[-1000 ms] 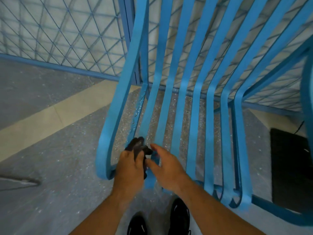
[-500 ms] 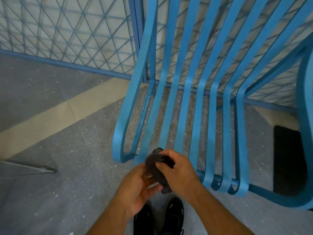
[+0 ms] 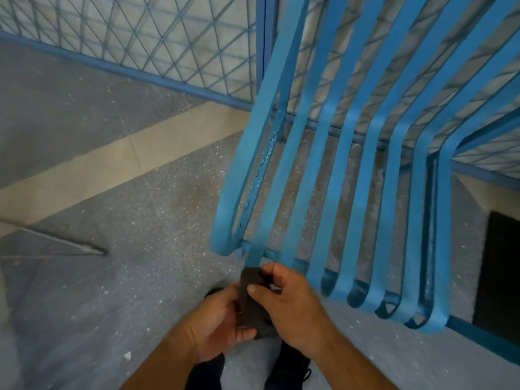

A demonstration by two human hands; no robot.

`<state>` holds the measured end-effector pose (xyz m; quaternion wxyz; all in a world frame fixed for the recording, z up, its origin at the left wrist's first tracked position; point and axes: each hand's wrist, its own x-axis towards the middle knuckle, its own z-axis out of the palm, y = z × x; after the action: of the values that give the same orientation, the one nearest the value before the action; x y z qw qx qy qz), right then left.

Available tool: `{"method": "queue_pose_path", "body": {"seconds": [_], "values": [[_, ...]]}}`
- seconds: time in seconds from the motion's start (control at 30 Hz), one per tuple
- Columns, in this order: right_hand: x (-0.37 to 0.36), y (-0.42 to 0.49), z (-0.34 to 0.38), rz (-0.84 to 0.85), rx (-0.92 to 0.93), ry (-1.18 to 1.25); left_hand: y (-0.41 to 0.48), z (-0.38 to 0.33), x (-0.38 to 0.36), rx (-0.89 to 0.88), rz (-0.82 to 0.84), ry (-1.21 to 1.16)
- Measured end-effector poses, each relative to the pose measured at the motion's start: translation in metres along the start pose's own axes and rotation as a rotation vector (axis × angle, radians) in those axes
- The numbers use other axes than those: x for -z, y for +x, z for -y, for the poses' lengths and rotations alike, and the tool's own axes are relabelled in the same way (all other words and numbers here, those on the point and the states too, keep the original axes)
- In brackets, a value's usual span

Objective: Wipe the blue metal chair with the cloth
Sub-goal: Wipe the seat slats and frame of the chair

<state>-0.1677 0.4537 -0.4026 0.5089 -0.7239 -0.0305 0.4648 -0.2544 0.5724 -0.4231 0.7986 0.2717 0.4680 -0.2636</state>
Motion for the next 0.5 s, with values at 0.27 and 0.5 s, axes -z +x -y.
{"method": "queue_pose_path", "body": {"seconds": [0.27,0.5], "values": [[-0.079,0.035,-0.007,-0.218,0.001,-0.147,0.022,-0.06,0.072,-0.363,-0.549,0.737],[-0.141,0.07,-0.008,-0.554,-0.195,0.597,0.047,-0.121,0.076,-0.634,-0.564,0.96]]}}
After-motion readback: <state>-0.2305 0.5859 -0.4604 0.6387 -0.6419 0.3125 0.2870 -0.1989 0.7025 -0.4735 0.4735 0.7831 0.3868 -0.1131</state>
